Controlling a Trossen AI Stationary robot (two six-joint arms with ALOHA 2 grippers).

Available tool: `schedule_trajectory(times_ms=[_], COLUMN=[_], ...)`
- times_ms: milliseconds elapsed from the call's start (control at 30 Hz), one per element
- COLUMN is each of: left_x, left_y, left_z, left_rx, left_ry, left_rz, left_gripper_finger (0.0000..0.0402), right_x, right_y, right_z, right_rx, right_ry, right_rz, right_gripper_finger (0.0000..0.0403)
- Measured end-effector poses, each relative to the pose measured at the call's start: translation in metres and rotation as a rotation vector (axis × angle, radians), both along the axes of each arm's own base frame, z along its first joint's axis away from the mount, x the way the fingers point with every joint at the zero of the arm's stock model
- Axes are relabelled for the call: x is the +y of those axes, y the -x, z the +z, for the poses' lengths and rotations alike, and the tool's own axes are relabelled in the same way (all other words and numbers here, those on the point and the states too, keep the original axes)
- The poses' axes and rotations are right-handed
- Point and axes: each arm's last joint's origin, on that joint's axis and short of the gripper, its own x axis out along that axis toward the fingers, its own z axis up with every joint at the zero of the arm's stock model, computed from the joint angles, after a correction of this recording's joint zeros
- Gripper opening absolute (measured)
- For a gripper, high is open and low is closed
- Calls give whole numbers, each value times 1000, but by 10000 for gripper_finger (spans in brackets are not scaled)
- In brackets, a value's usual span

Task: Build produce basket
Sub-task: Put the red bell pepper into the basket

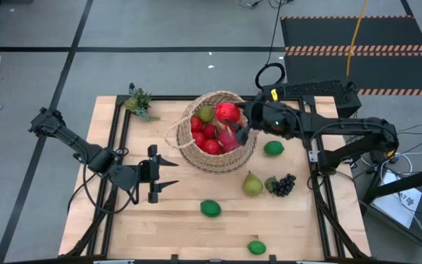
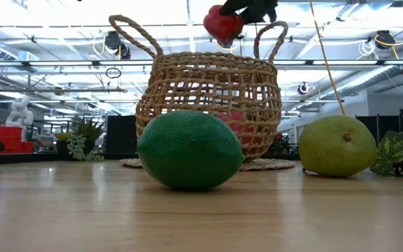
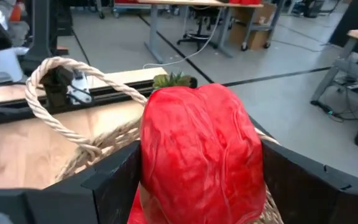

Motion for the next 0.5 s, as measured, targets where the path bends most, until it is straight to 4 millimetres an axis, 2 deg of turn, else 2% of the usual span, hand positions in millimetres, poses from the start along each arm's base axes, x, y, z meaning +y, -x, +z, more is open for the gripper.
schedule_trajectory(times_ms=[133, 300, 500], left_x=[0, 0, 0], left_y=[0, 0, 0], left_z=[0, 0, 0], left_rx=[0, 0, 0], left_ry=[0, 0, 0], left_rz=[-1, 0, 0], left_gripper_finger=[251, 251, 251], right_x=[-10, -13, -17], right_y=[-12, -40, -65], right_z=[-2, 7, 5], right_rx=[63, 202, 352], right_ry=[-3, 34, 49], right_rz=[23, 54, 68], right_gripper_finger=[302, 302, 302])
